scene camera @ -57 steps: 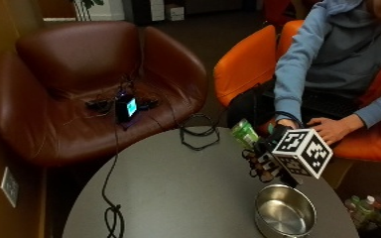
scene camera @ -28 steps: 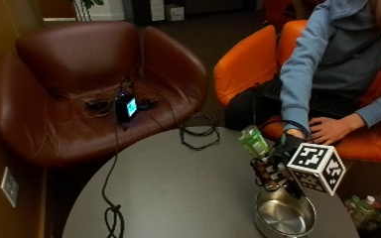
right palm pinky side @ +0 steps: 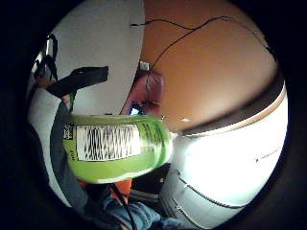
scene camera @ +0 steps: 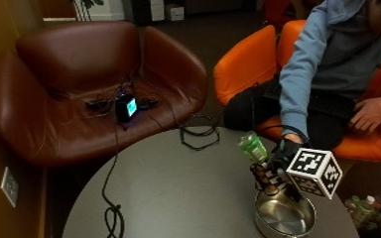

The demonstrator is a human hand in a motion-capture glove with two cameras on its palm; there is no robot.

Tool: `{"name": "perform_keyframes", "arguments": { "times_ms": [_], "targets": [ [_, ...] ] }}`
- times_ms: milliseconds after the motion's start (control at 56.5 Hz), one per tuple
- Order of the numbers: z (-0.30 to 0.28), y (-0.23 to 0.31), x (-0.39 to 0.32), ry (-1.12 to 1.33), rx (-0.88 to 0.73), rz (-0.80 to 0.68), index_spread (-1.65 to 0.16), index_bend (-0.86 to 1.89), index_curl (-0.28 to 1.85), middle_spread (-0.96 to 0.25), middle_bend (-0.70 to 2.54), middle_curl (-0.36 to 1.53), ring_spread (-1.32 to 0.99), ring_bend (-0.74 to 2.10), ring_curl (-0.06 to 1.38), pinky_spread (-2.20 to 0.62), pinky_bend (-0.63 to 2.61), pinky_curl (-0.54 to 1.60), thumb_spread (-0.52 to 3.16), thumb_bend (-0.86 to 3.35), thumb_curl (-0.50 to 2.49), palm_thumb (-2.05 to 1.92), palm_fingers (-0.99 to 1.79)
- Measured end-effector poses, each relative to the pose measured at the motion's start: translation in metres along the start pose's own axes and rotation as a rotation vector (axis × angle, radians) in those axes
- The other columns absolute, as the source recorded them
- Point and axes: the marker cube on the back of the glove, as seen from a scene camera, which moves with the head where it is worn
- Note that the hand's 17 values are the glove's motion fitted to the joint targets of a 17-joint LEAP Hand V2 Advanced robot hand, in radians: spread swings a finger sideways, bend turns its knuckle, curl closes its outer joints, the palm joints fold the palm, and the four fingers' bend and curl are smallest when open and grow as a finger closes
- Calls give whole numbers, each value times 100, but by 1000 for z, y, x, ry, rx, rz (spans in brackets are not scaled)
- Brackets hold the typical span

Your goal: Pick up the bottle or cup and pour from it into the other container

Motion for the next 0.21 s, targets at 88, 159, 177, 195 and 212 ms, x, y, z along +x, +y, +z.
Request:
{"name": "perform_keyframes", "arguments": {
  "times_ms": [88, 159, 177, 195, 212],
  "targets": [
    [0, 2, -6, -8, -7, -28, -21, 18, 52, -14, 43, 50, -22, 53, 47, -31, 39, 38, 12, -4, 74, 95, 129],
    [-1, 3, -9, -13, -6, -42, -21, 18, 52, -14, 43, 50, -22, 53, 47, -31, 39, 38, 13, -4, 75, 94, 129],
    [-1, 3, -9, -12, -7, -45, -21, 18, 52, -14, 43, 50, -22, 53, 47, -31, 39, 38, 13, -4, 75, 94, 129],
    [-1, 3, -9, -12, -8, -47, -21, 18, 52, -14, 43, 50, -22, 52, 47, -31, 39, 38, 13, -4, 75, 94, 128],
    [-2, 3, -9, -11, -9, -48, -21, 18, 52, -14, 43, 50, -22, 52, 47, -31, 39, 38, 13, -4, 75, 94, 128]
  ]
}}
